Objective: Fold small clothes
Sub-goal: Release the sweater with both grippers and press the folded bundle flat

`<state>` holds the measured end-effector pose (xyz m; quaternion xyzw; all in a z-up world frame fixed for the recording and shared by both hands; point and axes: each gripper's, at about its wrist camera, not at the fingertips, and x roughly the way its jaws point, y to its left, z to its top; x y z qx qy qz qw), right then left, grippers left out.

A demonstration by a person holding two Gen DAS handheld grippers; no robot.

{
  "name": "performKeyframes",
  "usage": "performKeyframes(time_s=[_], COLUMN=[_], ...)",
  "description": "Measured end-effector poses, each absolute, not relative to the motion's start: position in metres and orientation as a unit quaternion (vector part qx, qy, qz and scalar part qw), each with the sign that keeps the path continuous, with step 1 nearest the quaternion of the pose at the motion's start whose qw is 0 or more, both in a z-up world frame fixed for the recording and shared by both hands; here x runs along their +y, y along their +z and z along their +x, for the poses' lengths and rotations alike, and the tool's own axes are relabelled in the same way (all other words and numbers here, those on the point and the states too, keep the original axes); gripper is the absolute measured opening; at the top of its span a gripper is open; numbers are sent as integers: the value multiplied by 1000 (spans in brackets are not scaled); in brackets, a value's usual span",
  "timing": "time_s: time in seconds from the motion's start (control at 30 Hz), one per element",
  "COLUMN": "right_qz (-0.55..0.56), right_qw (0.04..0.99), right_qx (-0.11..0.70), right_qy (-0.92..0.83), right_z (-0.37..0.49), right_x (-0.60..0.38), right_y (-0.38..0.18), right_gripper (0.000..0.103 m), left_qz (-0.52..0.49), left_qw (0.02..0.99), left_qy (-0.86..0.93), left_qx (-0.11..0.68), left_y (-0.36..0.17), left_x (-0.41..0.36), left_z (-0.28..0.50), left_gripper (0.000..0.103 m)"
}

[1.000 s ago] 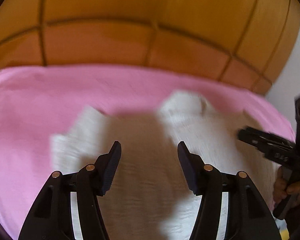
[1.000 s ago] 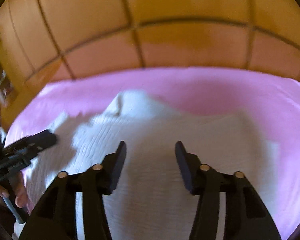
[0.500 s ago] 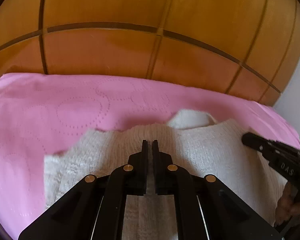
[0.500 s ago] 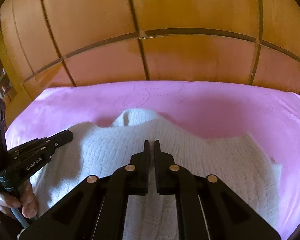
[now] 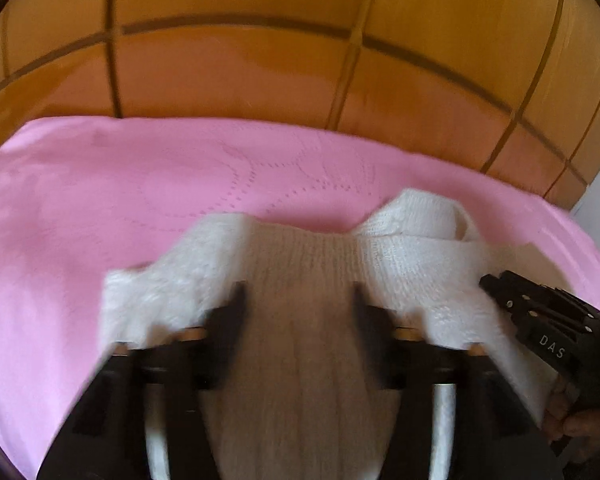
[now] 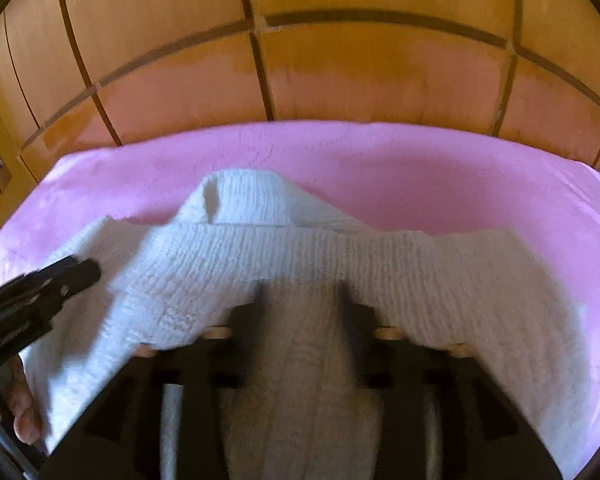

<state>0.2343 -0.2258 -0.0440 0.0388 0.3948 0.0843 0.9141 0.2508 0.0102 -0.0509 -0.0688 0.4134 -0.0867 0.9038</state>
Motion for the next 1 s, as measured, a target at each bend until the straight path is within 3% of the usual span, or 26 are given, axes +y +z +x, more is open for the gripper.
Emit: performKeyframes(time_s=[0.27,0.43,0.53,0.63,1.0], right_qz=[36,-22,-53,-26,85], right_qw=[922,903,909,909,917], right_qx=[351,390,382,385,386], right_qy=[161,176,159,160,46], right_z=[151,107,97,96,95], right_x=[-207,-179,-178,-187,-291], right_y=[-16,-59,-72,-58,-48], right_gripper=[69,71,75,81,83], left_qz=[-59,-43,-37,-50,-38], left_qw=[919,909,914,918,919], left_qy=[-58,-28,-22,-39,-65], left_qx=[386,414,404,390,387], left_y=[-48,-76,-63,-50,-44], left_x=[34,44,38,30,3], left_z=[176,167,159,145,113], left_gripper=[64,64,64,65,67])
